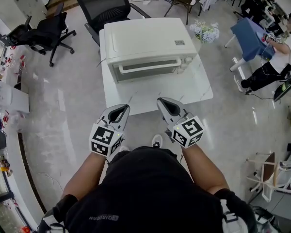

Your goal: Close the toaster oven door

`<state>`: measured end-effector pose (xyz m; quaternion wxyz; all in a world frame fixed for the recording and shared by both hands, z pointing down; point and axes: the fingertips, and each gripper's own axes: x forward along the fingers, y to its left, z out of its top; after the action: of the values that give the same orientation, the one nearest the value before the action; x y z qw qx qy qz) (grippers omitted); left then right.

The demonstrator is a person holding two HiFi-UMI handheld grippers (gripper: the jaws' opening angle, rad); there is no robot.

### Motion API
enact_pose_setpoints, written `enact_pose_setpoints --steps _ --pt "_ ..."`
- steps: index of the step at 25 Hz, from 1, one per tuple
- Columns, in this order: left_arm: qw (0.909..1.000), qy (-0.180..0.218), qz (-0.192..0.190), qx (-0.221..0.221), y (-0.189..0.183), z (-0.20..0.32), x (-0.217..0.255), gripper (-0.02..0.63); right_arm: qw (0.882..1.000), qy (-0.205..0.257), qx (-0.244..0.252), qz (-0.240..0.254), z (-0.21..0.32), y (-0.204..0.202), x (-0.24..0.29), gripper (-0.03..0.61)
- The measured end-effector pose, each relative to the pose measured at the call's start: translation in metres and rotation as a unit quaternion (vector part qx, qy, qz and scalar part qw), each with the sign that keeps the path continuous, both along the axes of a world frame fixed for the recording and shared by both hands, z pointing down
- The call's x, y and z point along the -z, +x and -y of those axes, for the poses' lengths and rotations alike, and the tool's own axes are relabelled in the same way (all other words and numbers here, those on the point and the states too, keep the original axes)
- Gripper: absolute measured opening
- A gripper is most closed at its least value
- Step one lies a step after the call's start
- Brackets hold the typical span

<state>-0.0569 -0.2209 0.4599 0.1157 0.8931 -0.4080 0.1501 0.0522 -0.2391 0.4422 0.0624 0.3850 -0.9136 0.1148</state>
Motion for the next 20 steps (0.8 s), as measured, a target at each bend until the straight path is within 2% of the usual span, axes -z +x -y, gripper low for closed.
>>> enact_pose_setpoints --steps 8,12,20 --pt "1.0000 -0.001 0.006 0.000 0.000 0.000 -0.006 0.003 0.997 0.018 0.014 -0.068 -0.011 -0.004 -0.011 0.002" --pt "0.9997 0.001 0.023 -0.006 -0.001 -0.001 -0.011 0.003 0.997 0.010 0.012 -0.077 -0.016 0.000 -0.020 0.002" --pt "0.9995 0.003 0.032 -0.005 -0.009 -0.004 -0.013 0.003 0.997 -0.010 -0.002 -0.070 -0.021 0.012 -0.030 0.002"
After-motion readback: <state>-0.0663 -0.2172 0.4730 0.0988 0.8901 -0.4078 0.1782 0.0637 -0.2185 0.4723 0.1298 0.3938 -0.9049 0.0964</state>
